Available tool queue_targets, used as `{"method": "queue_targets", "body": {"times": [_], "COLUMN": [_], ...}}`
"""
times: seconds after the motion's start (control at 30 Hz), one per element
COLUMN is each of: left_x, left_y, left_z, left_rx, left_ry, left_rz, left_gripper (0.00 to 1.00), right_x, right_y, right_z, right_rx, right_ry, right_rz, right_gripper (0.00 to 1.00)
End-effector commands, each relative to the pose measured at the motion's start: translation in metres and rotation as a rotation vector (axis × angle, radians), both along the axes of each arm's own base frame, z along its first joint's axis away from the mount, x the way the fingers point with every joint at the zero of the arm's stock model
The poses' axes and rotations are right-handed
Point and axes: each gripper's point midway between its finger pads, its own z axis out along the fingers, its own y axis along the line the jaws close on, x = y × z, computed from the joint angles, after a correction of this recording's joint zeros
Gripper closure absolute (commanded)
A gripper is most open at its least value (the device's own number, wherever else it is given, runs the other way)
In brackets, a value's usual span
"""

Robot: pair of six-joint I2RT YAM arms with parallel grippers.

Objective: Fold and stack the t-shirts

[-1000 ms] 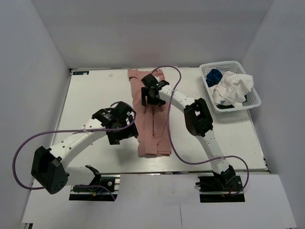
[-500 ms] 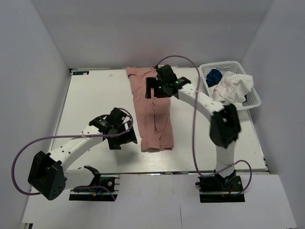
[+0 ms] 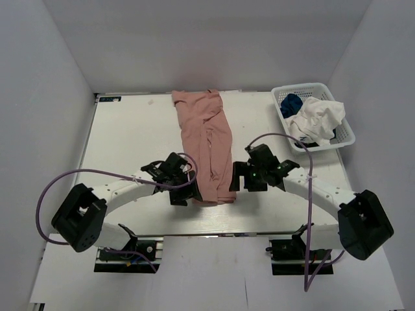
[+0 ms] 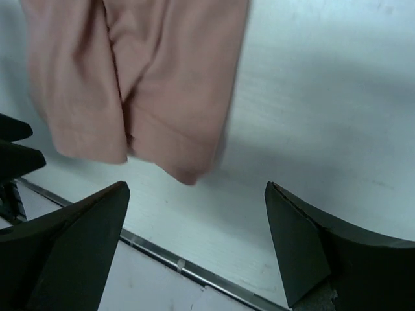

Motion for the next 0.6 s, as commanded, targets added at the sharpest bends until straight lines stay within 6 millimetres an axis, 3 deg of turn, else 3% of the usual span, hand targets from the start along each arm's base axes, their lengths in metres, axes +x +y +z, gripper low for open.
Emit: {"method": "queue_targets", "body": {"times": [0.0,0.1,0.43,0.57], "left_x": [-0.004,-0.003,0.008,0.013], "left_y": [-0.009,-0.003,0.000,-0.007], "left_z": [-0.002,-0.010,-0.035,-0.038], "left_rx": [-0.034,0.001,0.095,0.095], "left_ry": [-0.021,-0.022,-0.003,0.006], "left_rz": [-0.032,-0.018,-0.032,-0.045], "left_gripper": [0.28,0.31,0.40,0.55], "right_x": [-0.001,-0.010,-0.007,-0.008], "right_y": [0.015,0.018,0.022,0.023], "right_z": [0.014,0.002,-0.026,-0.034], "right_rx": [0.110,0.110,0.071,0.045], "right_ry": [-0.009,0.053,0.151,0.182], "right_rz": [0.011,0.044,0.083,0.115], "right_gripper": [0.10,0.10,0.11,0.15]}}
